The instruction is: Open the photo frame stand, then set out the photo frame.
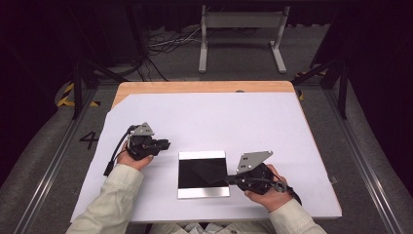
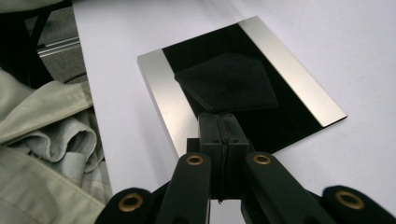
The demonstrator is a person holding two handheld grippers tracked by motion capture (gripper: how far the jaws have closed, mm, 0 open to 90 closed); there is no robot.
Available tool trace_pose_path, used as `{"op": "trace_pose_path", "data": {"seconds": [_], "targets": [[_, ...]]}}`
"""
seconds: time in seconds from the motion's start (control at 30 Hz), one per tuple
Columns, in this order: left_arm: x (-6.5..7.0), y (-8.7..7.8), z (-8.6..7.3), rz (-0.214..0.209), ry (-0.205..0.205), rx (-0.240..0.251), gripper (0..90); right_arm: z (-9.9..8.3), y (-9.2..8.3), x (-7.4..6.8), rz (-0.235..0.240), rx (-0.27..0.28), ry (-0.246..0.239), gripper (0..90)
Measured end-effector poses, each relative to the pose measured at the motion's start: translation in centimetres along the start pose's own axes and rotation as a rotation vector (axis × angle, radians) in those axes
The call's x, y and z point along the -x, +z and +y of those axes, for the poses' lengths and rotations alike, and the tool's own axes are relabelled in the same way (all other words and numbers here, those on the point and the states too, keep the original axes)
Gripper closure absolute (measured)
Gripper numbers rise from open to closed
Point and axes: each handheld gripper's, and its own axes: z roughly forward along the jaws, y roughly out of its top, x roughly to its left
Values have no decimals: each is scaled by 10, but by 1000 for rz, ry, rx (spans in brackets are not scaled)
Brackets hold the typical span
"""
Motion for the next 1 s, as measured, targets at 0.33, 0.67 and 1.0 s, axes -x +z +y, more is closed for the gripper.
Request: {"op": "trace_pose_path", "data": {"seconds": [0.33,0.67,1.0], "targets": [[-1,0,0,-2,0,-1,792,-4,-4,6,11,-21,23,897],[1,-2,0,9,10,7,790,-4,-14,14,-32,-21,82,876],[1,-3,0,19,0,6,787,-2,-21,32,-10,25,212,822]]}}
